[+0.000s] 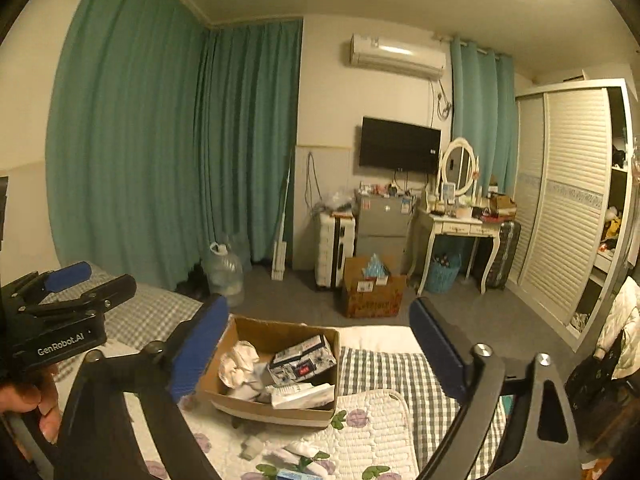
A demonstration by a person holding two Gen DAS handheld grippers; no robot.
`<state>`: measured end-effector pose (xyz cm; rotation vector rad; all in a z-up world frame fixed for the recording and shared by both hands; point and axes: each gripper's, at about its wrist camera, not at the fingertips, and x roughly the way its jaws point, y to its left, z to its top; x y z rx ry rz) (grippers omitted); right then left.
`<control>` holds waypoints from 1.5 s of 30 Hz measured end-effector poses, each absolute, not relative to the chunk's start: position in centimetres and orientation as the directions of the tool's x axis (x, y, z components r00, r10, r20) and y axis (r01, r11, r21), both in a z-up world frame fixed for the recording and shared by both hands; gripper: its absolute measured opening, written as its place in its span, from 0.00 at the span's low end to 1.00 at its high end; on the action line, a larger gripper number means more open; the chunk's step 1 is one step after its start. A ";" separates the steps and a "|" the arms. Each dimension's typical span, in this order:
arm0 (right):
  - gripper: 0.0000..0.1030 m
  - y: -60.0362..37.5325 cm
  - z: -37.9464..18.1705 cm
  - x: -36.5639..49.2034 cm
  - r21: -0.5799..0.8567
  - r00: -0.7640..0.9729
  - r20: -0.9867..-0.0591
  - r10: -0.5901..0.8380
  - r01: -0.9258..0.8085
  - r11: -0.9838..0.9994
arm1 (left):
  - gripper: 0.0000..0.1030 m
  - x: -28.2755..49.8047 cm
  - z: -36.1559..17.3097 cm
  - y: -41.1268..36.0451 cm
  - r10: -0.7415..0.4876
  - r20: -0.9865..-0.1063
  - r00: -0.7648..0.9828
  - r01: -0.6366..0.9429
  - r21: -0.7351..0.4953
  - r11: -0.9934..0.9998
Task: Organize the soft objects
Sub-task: 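Move both tools back toward the socks and tissue pack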
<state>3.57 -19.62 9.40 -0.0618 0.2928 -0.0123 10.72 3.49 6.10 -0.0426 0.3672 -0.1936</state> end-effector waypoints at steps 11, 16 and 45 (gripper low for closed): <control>1.00 -18.3 13.0 -4.2 -0.087 0.977 -0.210 -0.040 0.022 0.996 | 0.99 3.4 9.3 5.3 -0.181 -0.226 0.957 0.170 -0.067 0.983; 1.00 -18.0 13.6 -6.7 -0.094 0.982 -0.187 -0.036 0.019 0.995 | 0.99 1.0 9.7 5.4 -0.182 -0.206 0.962 0.176 -0.047 0.983; 1.00 -19.2 0.8 -0.2 -0.114 0.904 -0.422 -0.069 0.022 0.993 | 0.99 9.4 -1.5 2.1 -0.186 -0.449 0.874 0.195 -0.028 0.980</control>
